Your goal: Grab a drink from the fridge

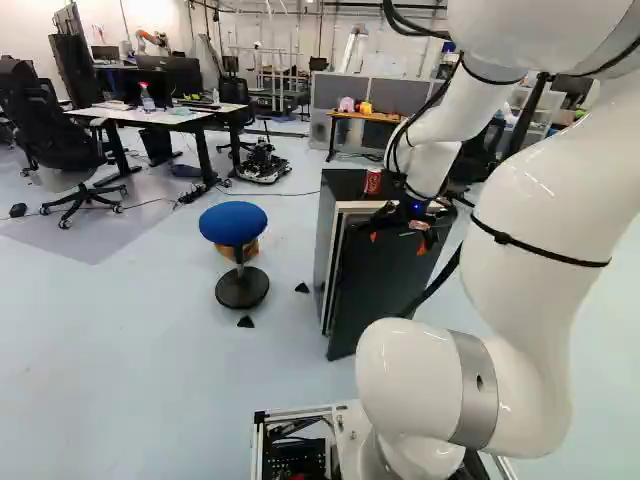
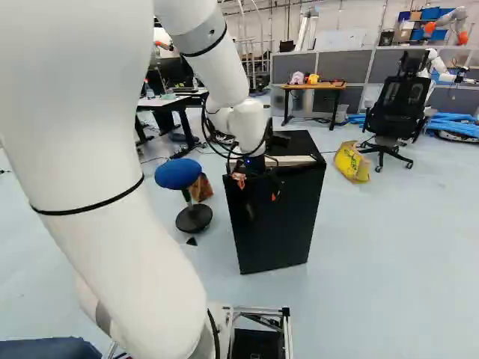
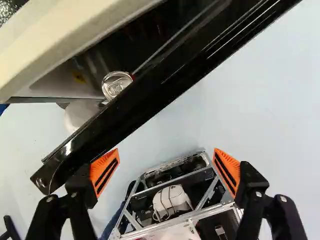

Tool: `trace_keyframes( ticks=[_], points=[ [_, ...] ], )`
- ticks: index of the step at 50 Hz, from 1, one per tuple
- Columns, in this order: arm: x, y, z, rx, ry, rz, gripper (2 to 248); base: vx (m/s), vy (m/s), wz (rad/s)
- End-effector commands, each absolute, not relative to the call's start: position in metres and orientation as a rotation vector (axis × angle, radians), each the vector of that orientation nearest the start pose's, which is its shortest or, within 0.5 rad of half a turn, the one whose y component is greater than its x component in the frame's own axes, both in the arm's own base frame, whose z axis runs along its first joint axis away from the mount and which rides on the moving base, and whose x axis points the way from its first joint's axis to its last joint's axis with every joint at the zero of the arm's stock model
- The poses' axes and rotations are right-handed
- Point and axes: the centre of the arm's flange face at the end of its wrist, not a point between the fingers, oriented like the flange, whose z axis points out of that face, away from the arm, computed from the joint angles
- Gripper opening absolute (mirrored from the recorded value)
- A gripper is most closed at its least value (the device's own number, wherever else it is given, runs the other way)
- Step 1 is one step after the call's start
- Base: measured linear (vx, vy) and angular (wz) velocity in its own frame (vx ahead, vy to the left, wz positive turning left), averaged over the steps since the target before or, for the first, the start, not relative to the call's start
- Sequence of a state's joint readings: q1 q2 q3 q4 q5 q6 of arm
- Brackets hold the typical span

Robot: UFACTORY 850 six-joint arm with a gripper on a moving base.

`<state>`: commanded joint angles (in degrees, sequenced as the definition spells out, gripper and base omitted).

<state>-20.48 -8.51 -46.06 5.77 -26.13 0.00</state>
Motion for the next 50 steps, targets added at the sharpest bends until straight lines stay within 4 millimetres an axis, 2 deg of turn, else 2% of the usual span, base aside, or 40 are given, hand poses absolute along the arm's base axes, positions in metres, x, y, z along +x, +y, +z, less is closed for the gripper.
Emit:
trace_keyframes(
  ticks=[25,50],
  points=[
    [0.457,-0.145,0.416,-3.041,0.619,-0.336,247,0.0,0.0,0.0],
    [0.458,-0.146,0.416,-3.045,0.613,-0.349,247,0.0,0.0,0.0]
  ],
)
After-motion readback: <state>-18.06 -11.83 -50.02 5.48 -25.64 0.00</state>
